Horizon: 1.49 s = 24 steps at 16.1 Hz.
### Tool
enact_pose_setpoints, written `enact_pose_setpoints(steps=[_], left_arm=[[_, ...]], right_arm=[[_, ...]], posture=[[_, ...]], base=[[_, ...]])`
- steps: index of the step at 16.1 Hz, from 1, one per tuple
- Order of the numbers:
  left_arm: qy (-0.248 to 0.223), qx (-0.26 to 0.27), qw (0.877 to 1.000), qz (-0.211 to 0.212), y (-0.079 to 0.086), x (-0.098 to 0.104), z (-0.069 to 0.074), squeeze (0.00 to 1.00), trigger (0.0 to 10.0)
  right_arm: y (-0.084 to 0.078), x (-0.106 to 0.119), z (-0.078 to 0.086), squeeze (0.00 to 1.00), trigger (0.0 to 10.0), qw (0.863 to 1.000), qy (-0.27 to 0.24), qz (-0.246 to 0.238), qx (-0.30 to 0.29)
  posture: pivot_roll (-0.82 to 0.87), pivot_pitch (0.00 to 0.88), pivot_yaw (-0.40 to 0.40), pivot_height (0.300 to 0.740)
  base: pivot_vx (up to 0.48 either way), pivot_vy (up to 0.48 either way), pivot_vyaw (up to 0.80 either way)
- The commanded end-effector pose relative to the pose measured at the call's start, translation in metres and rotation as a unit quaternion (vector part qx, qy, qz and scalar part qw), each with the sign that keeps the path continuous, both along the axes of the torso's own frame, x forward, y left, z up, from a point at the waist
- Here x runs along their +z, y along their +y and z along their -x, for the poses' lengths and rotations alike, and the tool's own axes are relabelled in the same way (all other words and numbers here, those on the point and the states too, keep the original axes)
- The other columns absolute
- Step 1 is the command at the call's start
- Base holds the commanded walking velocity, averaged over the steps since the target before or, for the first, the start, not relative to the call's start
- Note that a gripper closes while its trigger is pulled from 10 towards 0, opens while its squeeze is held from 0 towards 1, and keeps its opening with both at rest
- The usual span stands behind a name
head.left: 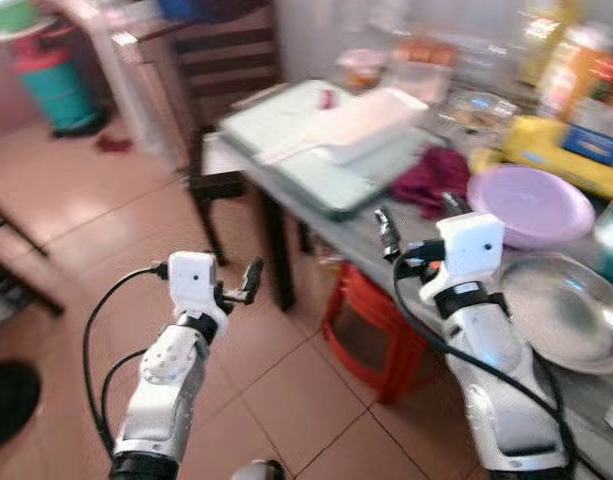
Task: Setting the table
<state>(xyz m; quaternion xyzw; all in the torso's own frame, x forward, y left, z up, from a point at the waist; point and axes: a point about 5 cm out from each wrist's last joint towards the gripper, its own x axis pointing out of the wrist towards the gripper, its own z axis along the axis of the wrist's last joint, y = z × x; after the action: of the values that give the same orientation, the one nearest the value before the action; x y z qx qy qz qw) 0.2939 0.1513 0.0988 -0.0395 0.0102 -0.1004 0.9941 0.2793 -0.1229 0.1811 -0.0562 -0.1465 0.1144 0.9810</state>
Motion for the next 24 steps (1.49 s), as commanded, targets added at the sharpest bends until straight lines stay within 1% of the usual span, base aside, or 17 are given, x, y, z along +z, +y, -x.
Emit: enact_pose_setpoints(steps=[1, 4, 7, 8, 9, 10, 12, 13, 14, 15, 17, 19, 20, 21, 22, 23, 24], left_arm=[[-0.001, 0.009, 1.0, -0.01, 0.002, 0.001, -0.001, 0.0, 10.0], [0.002, 0.02, 1.0, -0.012, 0.004, -0.001, -0.002, 0.0, 10.0], [0.023, 0.027, 0.999, -0.016, 0.005, -0.009, 0.0, 0.0, 10.0], [0.032, 0.041, 0.998, -0.036, 0.006, -0.015, 0.001, 0.0, 10.0], [0.032, 0.042, 0.998, -0.036, 0.007, -0.016, 0.001, 0.0, 10.0], [0.032, 0.045, 0.998, -0.041, 0.01, -0.018, 0.002, 0.0, 10.0], [0.042, 0.072, 0.995, -0.05, 0.023, -0.025, 0.004, 0.0, 10.0], [0.045, 0.078, 0.994, -0.055, 0.025, -0.027, 0.005, 0.0, 10.0], [0.059, 0.081, 0.993, -0.069, 0.027, -0.035, 0.008, 0.0, 10.0], [0.08, 0.084, 0.991, -0.071, 0.029, -0.044, 0.011, 0.0, 10.0], [0.101, 0.092, 0.987, -0.082, 0.033, -0.058, 0.018, 0.0, 10.0], [0.143, 0.099, 0.979, -0.11, 0.039, -0.083, 0.03, 0.0, 10.0], [0.16, 0.109, 0.975, -0.108, 0.042, -0.09, 0.034, 0.0, 10.0], [0.184, 0.102, 0.971, -0.111, 0.042, -0.1, 0.04, 0.0, 10.0], [0.21, 0.095, 0.966, -0.121, 0.042, -0.112, 0.047, 0.0, 10.0], [0.232, 0.089, 0.96, -0.125, 0.042, -0.121, 0.051, 0.0, 10.0], [0.259, 0.074, 0.954, -0.136, 0.04, -0.132, 0.058, 0.0, 10.0]], right_arm=[[0.002, -0.002, 0.0, 0.0, 10.0, 1.0, 0.004, 0.007, 0.008], [0.008, -0.001, -0.001, 0.0, 10.0, 1.0, 0.002, 0.001, 0.019], [0.012, -0.003, -0.003, 0.0, 10.0, 1.0, 0.006, 0.0, 0.028], [0.014, -0.004, -0.004, 0.0, 10.0, 0.999, 0.011, -0.004, 0.034], [0.016, -0.005, -0.004, 0.0, 10.0, 0.999, 0.013, -0.005, 0.037], [0.017, -0.006, -0.005, 0.0, 10.0, 0.999, 0.016, -0.005, 0.04], [0.019, -0.015, -0.006, 0.0, 10.0, 0.998, 0.031, -0.003, 0.048], [0.019, -0.021, -0.007, 0.0, 10.0, 0.998, 0.044, -0.004, 0.052], [0.016, -0.03, -0.009, 0.0, 10.0, 0.996, 0.068, -0.024, 0.051], [0.013, -0.04, -0.013, 0.0, 10.0, 0.994, 0.094, -0.04, 0.046], [0.009, -0.055, -0.016, 0.0, 10.0, 0.99, 0.127, -0.047, 0.046], [0.005, -0.085, -0.014, 0.0, 10.0, 0.983, 0.172, -0.023, 0.053], [0.004, -0.095, -0.012, 0.0, 10.0, 0.981, 0.183, -0.015, 0.06], [0.001, -0.113, -0.009, 0.0, 10.0, 0.974, 0.219, -0.006, 0.059], [-0.002, -0.134, -0.005, 0.0, 10.0, 0.966, 0.248, 0.026, 0.06], [-0.007, -0.151, -0.002, 0.0, 10.0, 0.958, 0.281, 0.043, 0.049], [-0.014, -0.171, 0.004, 0.0, 10.0, 0.943, 0.327, 0.045, 0.034]], posture=[[-0.04, 0.095, 0.084, 0.74], [-0.03, 0.092, 0.081, 0.74], [-0.03, 0.091, 0.079, 0.74], [-0.02, 0.088, 0.078, 0.74], [-0.02, 0.086, 0.076, 0.74], [-0.02, 0.083, 0.075, 0.74], [-0.01, 0.074, 0.061, 0.74], [0.0, 0.066, 0.052, 0.74], [0.01, 0.062, 0.049, 0.74], [0.01, 0.06, 0.042, 0.74], [0.02, 0.056, 0.034, 0.74], [0.03, 0.05, 0.019, 0.74], [0.03, 0.05, 0.017, 0.74], [0.04, 0.05, 0.01, 0.74], [0.04, 0.046, -0.004, 0.74], [0.06, 0.041, -0.013, 0.74], [0.06, 0.038, -0.017, 0.74]], base=[[0.0, 0.0, 0.8], [0.0, 0.0, 0.8], [0.0, 0.0, 0.8], [0.0, 0.0, 0.8], [0.0, 0.0, 0.8], [0.0, 0.0, 0.8], [0.0, 0.0, 0.8], [0.0, 0.0, 0.8], [0.0, 0.0, 0.8], [0.0, 0.0, 0.8], [0.0, 0.0, 0.8], [0.0, 0.0, 0.8], [0.0, 0.0, 0.8], [0.0, 0.0, 0.0], [0.0, 0.0, 0.0], [0.0, 0.0, 0.0], [0.0, 0.0, 0.0]])
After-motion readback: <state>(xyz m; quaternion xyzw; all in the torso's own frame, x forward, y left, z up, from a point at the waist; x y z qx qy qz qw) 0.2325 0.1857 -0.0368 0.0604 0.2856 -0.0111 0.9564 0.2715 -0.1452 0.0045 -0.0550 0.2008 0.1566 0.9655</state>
